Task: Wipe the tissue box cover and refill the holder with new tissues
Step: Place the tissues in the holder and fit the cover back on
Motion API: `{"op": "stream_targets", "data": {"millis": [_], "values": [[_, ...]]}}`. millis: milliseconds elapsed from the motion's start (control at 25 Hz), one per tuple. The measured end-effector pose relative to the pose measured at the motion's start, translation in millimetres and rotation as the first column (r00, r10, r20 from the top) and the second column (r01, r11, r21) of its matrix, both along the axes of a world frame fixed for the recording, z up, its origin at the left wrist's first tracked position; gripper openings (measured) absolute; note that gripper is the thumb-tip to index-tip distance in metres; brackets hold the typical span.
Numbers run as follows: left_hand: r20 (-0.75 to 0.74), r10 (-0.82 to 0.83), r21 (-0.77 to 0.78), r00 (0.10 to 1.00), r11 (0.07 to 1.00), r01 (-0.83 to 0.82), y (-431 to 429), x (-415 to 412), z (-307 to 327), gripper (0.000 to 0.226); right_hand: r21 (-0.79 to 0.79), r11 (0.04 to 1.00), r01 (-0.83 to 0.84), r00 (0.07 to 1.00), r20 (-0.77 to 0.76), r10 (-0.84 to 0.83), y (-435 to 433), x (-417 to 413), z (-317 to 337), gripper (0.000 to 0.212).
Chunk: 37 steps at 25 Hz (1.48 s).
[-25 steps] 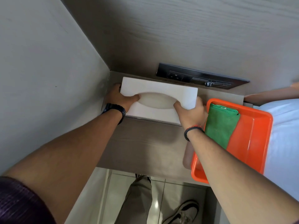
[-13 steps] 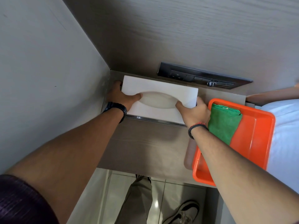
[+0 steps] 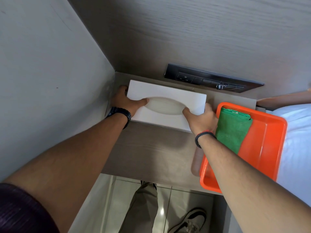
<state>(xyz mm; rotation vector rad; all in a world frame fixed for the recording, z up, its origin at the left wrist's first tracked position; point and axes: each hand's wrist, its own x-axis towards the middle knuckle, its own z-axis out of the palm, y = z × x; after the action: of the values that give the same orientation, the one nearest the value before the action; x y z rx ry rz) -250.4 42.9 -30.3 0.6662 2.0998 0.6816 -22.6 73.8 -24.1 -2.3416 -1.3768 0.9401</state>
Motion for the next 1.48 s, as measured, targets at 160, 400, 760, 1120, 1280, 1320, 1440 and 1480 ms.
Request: {"op": "stream_targets", "data": {"millis": [160,400,760,1120,1280,1320,1440,1480], "values": [[-0.052,-0.018,-0.033,0.998,0.999,0.016,1,0,-4,0.072,0.005,1.000,0.016,1.000,-0.015,-0.016,-2,0,-2,0.054],[-0.050,-0.037,0.023,0.998,0.999,0.038,-4,1,-4,0.071,-0.030,0.999,0.040,0.999,-0.019,-0.041,-12,-2,-3,0.054],[-0.037,-0.087,-0.049,0.996,0.995,0.085,-2,-4,-7,0.064,0.006,1.000,0.011,1.000,-0.017,-0.011,-18,4,-3,0.057],[-0.012,-0.034,-0.014,0.999,0.999,0.034,-6,-1,-6,0.059,-0.009,0.999,-0.033,0.999,0.006,0.033,-20,3,-6,0.058],[0.006,-0.008,0.021,1.000,1.000,0.008,-10,3,-5,0.063,-0.062,0.997,-0.037,0.999,0.002,0.037,-20,4,-12,0.059],[0.005,0.001,0.042,1.000,0.999,-0.001,-12,5,-3,0.067,-0.078,0.996,-0.050,0.999,0.014,0.052,-20,3,-13,0.063],[-0.306,-0.223,0.084,0.926,0.962,0.259,-15,7,-2,0.107,-0.032,0.996,-0.085,0.979,0.182,0.090,-20,-1,-8,0.082],[-0.434,-0.376,0.031,0.818,0.902,0.431,-15,7,-2,0.121,0.064,0.986,-0.155,0.950,0.283,0.131,-21,-2,-6,0.082]]}}
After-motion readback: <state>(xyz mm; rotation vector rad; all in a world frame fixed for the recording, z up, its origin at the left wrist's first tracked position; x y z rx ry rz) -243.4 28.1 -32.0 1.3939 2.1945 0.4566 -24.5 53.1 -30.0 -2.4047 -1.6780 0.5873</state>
